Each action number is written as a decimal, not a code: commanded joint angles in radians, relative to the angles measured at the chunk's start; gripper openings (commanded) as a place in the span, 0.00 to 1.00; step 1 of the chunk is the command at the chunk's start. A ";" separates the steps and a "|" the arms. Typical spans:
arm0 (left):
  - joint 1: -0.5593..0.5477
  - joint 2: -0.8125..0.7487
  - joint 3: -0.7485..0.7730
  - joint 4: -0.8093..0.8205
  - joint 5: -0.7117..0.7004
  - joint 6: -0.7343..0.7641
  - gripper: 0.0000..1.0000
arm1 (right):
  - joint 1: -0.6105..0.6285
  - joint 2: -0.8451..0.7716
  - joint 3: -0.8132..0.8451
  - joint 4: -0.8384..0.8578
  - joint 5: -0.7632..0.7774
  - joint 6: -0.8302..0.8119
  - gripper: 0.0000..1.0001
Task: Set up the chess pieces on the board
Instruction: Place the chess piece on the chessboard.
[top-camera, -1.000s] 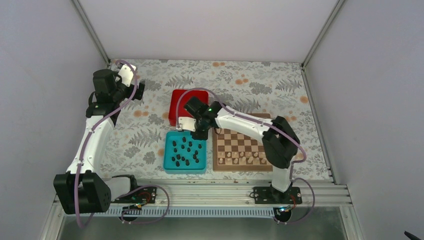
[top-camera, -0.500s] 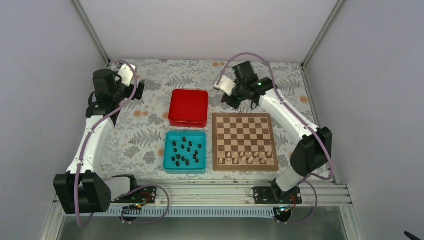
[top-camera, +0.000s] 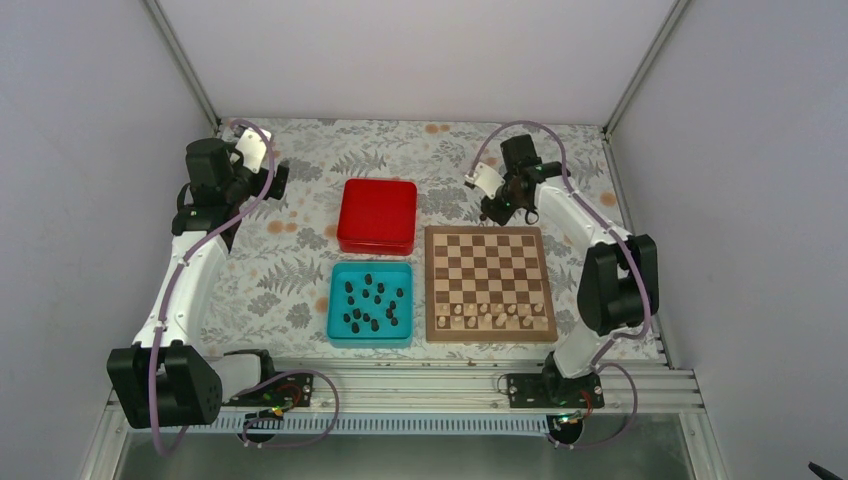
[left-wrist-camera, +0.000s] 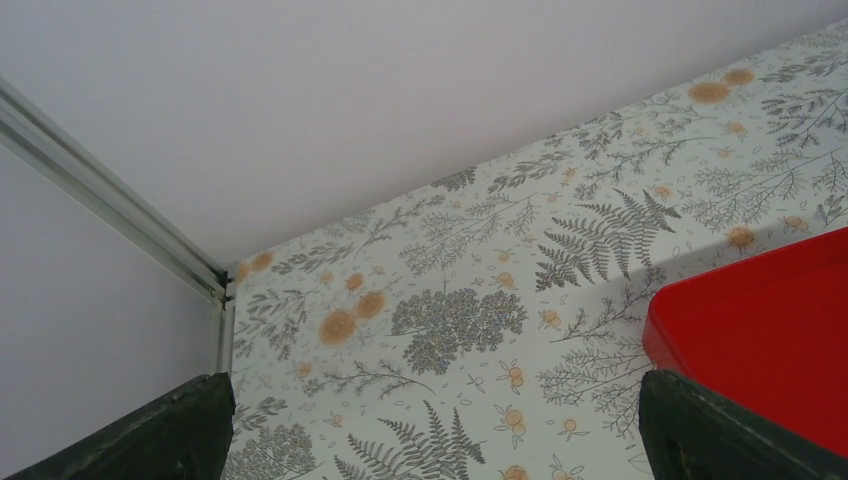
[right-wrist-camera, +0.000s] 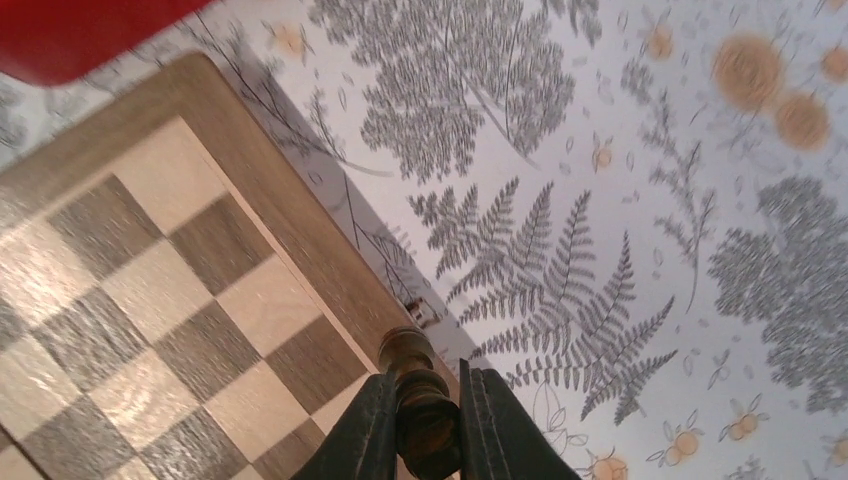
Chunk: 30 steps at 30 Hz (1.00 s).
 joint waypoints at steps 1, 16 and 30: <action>0.000 -0.013 -0.010 0.033 -0.007 0.004 1.00 | -0.021 0.030 -0.036 0.030 -0.023 -0.027 0.04; 0.000 -0.011 -0.018 0.037 0.003 0.005 1.00 | -0.028 -0.011 -0.136 0.016 0.050 -0.034 0.04; 0.000 -0.016 -0.022 0.035 0.007 0.008 1.00 | -0.029 -0.015 -0.160 0.018 0.054 -0.035 0.04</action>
